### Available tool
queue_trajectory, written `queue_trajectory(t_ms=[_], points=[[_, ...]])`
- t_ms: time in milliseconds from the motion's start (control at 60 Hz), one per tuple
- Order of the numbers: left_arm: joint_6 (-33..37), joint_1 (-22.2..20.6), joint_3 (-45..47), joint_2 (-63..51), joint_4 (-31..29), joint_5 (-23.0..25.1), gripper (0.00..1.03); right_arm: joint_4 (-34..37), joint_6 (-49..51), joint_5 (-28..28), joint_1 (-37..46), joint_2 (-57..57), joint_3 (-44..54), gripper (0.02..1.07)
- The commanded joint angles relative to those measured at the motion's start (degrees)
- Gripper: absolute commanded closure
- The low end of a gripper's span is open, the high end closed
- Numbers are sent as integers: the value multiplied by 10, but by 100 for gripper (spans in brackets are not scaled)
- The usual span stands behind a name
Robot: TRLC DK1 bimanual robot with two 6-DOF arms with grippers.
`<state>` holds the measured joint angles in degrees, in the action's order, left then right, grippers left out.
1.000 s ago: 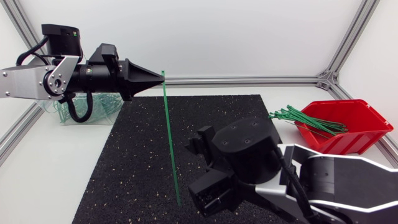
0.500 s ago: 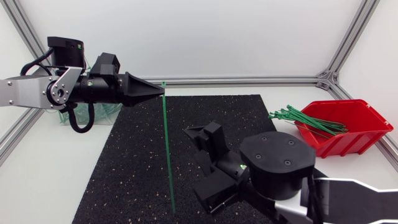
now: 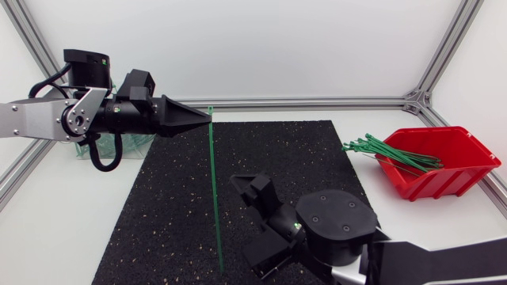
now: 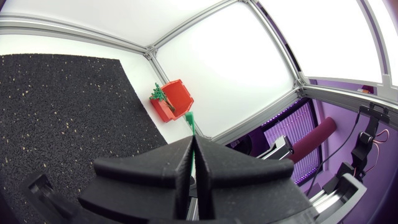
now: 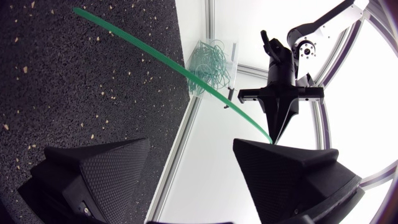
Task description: Take a green cable tie from the red box, thread the tail through the head to close it, then place it in the transparent bin on the left.
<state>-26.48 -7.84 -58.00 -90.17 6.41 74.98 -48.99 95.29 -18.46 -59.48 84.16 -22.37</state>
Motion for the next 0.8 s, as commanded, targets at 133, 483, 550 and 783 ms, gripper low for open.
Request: queue_trajectory(t_ms=[133, 483, 550, 783], points=[[11, -3, 0, -12, -6, 5, 100, -52, 46, 3, -6, 46, 11, 12], [11, 5, -26, -35, -16, -8, 100, -70, 47, 14, -23, 51, 11, 16], [12, 12, -33, -45, -16, -11, 100, -73, 46, 18, -23, 53, 13, 16], [10, 13, -62, -63, -23, -24, 100, -84, 38, 31, -23, 58, 9, 16]])
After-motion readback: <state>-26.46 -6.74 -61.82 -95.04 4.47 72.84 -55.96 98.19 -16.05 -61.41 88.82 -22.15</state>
